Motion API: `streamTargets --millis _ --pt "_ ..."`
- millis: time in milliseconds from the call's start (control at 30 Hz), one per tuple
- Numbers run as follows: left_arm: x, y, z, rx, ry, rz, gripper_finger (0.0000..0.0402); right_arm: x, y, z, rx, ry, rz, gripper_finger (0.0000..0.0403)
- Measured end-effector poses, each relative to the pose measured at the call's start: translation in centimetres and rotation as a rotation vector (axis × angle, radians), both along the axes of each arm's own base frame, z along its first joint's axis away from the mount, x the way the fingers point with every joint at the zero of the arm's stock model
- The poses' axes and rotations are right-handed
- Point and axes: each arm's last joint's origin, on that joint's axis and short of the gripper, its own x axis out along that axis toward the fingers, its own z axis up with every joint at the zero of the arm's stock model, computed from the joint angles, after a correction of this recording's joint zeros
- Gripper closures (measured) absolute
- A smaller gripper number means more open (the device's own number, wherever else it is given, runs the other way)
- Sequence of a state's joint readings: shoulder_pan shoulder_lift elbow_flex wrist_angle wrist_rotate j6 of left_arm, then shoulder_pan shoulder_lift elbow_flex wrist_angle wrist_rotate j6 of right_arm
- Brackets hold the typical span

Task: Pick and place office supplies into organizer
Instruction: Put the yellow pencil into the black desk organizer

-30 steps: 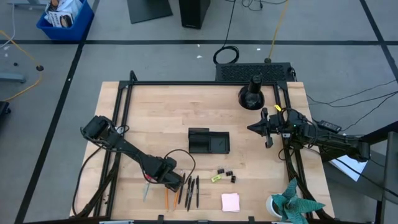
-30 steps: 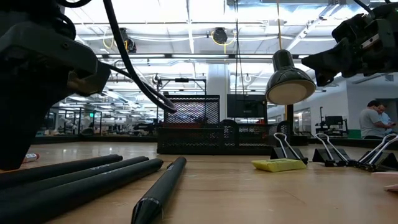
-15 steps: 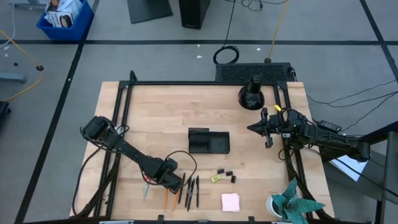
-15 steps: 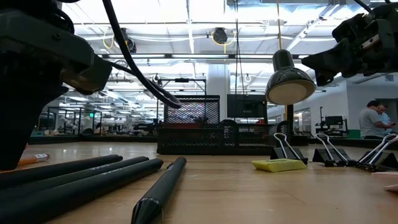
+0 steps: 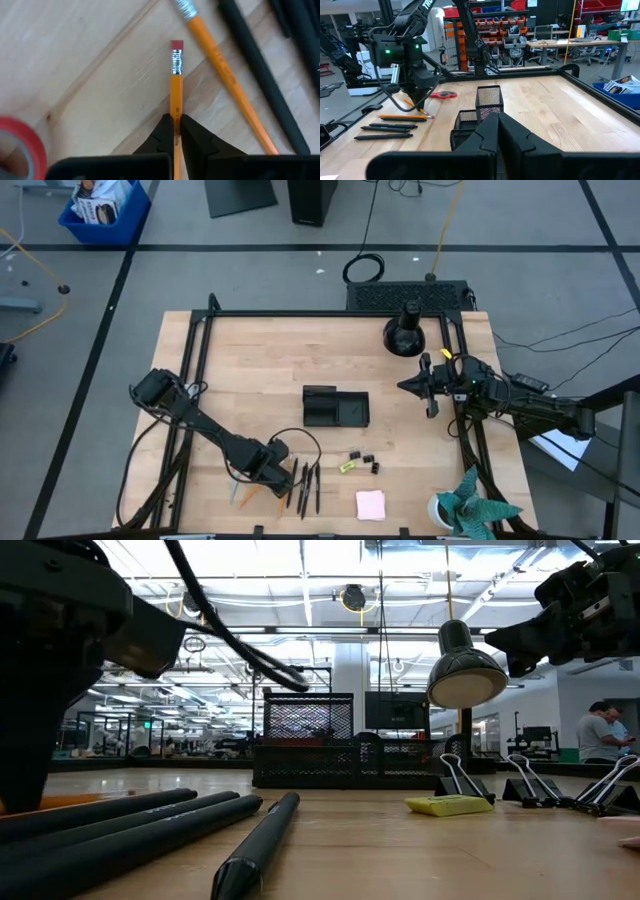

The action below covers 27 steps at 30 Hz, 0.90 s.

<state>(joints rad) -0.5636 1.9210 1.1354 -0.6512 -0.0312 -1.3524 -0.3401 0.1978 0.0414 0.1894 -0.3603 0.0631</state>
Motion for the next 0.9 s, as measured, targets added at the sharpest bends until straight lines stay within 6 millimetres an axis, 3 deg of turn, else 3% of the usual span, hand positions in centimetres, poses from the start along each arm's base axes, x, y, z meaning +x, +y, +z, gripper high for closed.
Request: streamTargets --millis 200,400,633,767,900 --pt "1.7 -0.6 1.7 0.087 -0.087 -0.111 0.037 0.0 0.0 0.0 0.0 -0.001 0.0 0.0399" --pt "3.3 -0.1 4.1 0.201 -0.156 -0.137 0.0395 0.0 0.0 0.0 -0.002 -0.005 0.0 0.0399" --pt "4.3 0.8 6.4 0.308 -0.166 -0.194 0.0382 0.0 0.0 0.0 -0.002 -0.003 -0.001 0.0399" --pt "4.8 1.4 8.9 0.445 -0.267 -0.272 0.0394 0.0 0.0 0.0 -0.002 -0.004 -0.001 0.0399" --pt "4.7 3.3 12.9 0.608 -0.425 -0.278 0.0396 0.0 0.0 0.0 0.0 -0.002 0.0 0.0399"
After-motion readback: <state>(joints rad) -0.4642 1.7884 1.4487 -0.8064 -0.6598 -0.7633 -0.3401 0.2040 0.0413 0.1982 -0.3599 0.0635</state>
